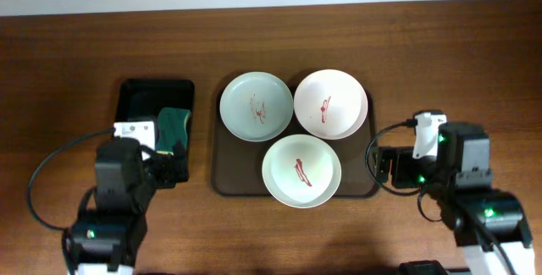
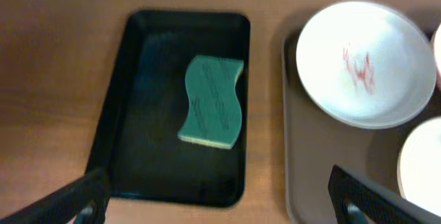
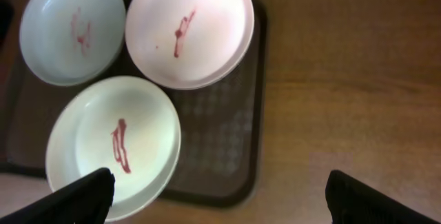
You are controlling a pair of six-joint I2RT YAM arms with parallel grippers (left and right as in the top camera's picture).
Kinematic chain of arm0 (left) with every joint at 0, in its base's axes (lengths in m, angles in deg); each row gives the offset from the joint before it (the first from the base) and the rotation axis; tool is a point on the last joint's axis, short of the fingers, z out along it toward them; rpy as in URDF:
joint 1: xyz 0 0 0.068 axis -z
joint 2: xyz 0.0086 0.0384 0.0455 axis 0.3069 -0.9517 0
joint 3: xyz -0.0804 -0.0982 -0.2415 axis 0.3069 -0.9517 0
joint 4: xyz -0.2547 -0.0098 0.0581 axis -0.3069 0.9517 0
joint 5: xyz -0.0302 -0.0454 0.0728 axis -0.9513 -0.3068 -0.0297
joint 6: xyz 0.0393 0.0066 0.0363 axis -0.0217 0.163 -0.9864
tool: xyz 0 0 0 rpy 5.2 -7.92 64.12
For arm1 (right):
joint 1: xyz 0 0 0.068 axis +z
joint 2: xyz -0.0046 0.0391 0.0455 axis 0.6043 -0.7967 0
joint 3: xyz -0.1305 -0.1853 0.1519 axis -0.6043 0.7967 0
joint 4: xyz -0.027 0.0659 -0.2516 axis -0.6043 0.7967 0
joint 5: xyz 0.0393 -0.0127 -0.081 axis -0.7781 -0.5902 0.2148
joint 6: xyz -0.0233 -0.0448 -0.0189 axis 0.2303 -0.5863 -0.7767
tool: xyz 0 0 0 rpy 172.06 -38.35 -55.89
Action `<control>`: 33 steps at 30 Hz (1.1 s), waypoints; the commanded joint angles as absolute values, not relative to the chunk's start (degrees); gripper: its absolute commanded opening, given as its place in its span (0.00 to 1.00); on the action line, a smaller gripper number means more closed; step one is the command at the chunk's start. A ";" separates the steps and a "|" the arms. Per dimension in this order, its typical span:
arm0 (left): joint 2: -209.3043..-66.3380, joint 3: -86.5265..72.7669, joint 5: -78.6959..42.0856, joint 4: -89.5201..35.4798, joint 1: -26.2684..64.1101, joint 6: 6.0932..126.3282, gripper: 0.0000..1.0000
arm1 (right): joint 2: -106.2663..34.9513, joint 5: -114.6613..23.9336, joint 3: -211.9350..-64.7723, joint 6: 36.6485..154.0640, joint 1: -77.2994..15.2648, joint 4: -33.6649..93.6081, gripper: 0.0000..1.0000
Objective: Clean dirty plates on tray and stack at the side
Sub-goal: 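Move the left gripper over the green sponge in the black tray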
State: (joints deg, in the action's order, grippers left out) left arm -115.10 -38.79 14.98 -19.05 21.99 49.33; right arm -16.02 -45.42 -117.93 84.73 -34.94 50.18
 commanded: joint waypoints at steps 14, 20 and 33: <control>-132.87 -32.36 12.29 -37.39 19.57 46.38 1.00 | -18.51 -50.64 -120.44 85.30 -34.61 50.33 0.99; -144.21 -30.97 12.23 -35.97 18.74 47.77 0.99 | -18.51 -50.64 -120.42 85.30 -34.61 50.35 0.99; -156.13 -30.99 15.16 -35.58 17.69 47.77 0.99 | -18.51 -50.64 -120.42 85.30 -34.61 50.35 0.99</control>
State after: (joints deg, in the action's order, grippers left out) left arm -153.28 -32.47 12.95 -34.97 18.10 47.97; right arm -18.53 -50.34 -119.35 84.91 -34.94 50.35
